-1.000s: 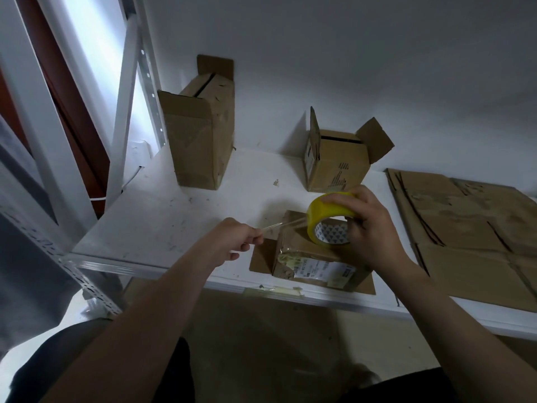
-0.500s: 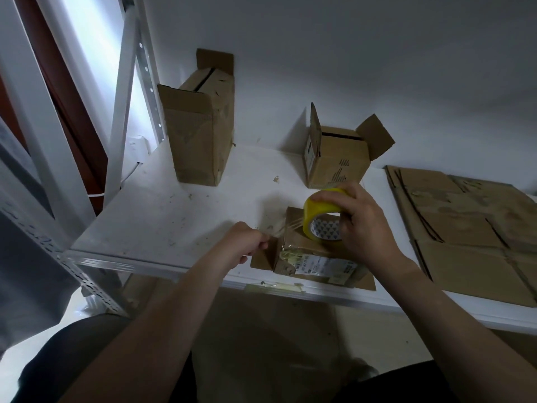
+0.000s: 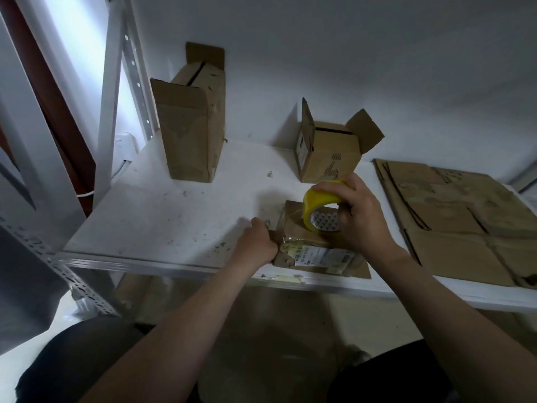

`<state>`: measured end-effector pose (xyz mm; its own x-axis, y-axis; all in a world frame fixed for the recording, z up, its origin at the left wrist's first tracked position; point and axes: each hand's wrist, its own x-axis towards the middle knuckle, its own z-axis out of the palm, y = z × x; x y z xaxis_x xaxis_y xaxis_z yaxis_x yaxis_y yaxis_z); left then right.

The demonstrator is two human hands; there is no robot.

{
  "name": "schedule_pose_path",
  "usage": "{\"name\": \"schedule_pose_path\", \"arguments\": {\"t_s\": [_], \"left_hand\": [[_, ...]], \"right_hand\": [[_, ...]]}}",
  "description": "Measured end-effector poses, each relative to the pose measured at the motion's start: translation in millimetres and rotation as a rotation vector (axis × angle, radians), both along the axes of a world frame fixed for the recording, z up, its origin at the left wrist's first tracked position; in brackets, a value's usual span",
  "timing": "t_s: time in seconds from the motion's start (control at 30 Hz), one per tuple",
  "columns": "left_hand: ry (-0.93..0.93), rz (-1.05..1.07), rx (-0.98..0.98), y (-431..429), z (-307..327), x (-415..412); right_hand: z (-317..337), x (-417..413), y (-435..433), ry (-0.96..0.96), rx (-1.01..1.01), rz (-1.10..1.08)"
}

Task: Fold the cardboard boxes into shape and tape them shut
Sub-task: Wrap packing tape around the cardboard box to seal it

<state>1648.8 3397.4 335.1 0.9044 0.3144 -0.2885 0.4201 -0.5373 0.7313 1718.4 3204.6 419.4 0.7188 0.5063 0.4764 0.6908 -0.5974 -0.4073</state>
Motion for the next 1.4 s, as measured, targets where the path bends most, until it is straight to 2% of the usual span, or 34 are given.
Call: {"name": "schedule_pose_path", "arguments": {"t_s": [0.07,0.13,0.17,0.23,0.43,0.53,0.6,0.77,0.87,1.07,1.3,1.4], "left_hand": [[-0.198,0.106,-0.037,1.4,15.9,0.5],[-0.311,0.247,-0.397,-4.6,35.0,-2.7],[-0.319,0.262,-0.57,-11.2,39.2,-5.7],[-0.346,0.15,-0.601,-26.6,41.2,-16.3],[-0.283,-0.129,-0.311,-32.5,18.0,-23.4],[-0.324,-0.257,0.121,-37.7,5.1,-30.6],[-0.38,-0.259,0.335,-38.3,-0.4,-29.4],[-0.425,-0.234,0.4,-40.0,6.0,-24.4],[-0.399,-0.229,0.482,-41.0,12.5,-24.1],[-0.292,-0.232,0.749,-40.8,30.4,-28.3],[-0.127,-0.28,0.942,-52.2,51.0,-28.8],[-0.076,-0.29,0.951,-56.5,51.7,-26.5]], "right_hand": [[0.0,0.1,0.4,-0.001,0.0,0.003],[-0.9,0.4,0.7,-0.004,0.014,0.006],[-1.7,0.4,1.0,0.001,0.029,0.008],[-2.4,0.2,2.0,0.008,0.069,0.013],[-0.6,-2.0,2.4,0.028,0.138,0.044],[-0.9,-2.7,-0.5,0.046,0.117,0.038],[-1.7,-2.8,-1.9,0.048,0.118,0.055],[-14.7,-2.6,-3.6,0.134,0.28,0.08],[-20.2,-2.7,-5.8,0.131,0.31,0.111],[-23.1,-0.8,-18.5,0.176,0.264,0.183],[-15.8,18.6,-40.5,0.129,0.161,0.274],[-11.5,32.1,-58.1,0.11,0.095,0.291]]}}
